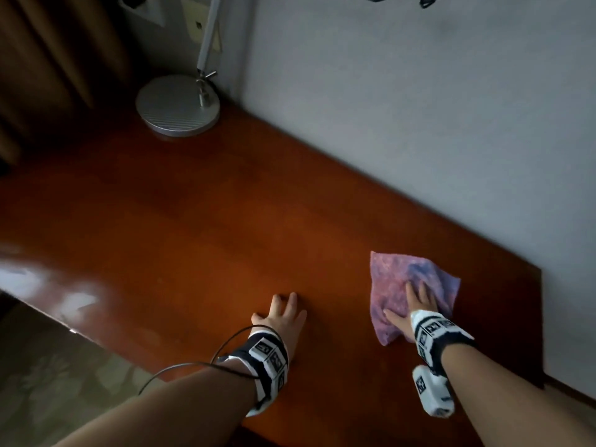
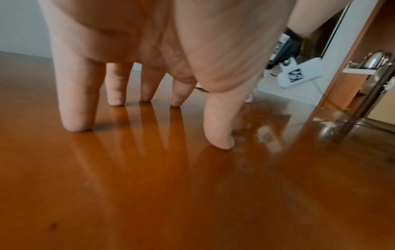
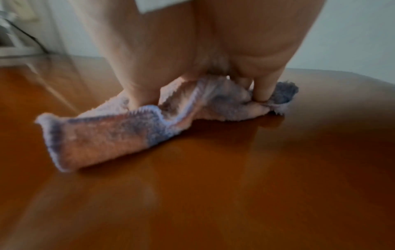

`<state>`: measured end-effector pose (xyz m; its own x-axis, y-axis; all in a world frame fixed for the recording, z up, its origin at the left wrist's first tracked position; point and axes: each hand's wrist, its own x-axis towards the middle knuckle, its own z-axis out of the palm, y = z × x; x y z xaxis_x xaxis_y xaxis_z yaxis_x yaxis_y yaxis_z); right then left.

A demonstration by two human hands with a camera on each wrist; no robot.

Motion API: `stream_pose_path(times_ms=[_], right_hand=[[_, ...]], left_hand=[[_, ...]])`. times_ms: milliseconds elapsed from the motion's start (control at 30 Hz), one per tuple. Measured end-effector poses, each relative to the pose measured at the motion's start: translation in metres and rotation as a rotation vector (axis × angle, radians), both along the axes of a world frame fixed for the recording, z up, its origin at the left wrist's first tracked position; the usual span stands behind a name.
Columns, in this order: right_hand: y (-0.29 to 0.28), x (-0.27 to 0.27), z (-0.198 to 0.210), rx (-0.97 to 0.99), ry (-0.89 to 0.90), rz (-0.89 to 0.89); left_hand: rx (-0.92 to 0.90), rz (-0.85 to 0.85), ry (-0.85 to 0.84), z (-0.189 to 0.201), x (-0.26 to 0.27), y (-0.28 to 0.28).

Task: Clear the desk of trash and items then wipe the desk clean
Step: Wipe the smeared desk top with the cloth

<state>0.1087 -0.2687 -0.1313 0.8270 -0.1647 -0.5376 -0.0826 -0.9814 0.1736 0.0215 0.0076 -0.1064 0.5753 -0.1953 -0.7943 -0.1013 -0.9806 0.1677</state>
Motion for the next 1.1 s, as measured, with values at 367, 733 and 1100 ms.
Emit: stream_pose_path(times_ms=[367,733,1100], right_hand=[[0.036,-0.157,-0.004,0.056,0.013,0.141],[-0.076,-0.249,0.002,0.120,-0.037,0.000],[-0.103,-0.241,0.038,0.207,-0.100,-0.152]], left_hand=[[0.079,0.023,-0.203,0.003,-0.020,-0.004],[0.061,0.009,-0.295,0.008,-0.123,-0.080],[0.053,-0.072,-0.319,0.042,-0.154,-0.135]])
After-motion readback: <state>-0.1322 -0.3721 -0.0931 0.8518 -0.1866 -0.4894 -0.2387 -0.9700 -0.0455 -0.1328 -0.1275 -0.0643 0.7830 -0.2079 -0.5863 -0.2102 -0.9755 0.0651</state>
